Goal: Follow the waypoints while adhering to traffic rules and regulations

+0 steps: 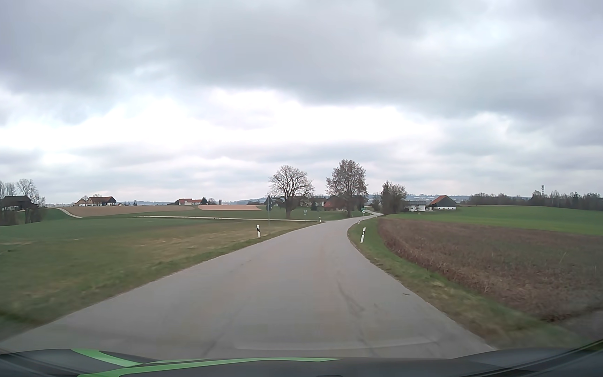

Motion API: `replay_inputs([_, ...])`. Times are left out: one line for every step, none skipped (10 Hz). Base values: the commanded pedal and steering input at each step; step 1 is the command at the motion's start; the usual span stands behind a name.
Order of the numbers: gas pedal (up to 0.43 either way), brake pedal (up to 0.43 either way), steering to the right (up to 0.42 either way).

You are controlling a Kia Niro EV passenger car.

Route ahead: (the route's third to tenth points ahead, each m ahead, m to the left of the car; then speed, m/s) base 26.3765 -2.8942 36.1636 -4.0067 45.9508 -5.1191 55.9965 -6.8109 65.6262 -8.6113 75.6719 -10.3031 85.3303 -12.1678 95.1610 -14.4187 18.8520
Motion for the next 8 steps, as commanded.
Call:
replay_inputs([0.067,0.0,0.018])
replay_inputs([0.067,0.0,0.017])
replay_inputs([0.067,0.0,0.017])
replay_inputs([0.067,0.0,0.017])
replay_inputs([0.067,0.0,0.017])
replay_inputs([0.067,0.0,0.016])
replay_inputs([0.067,0.0,0.016])
replay_inputs([0.067,0.0,0.016])
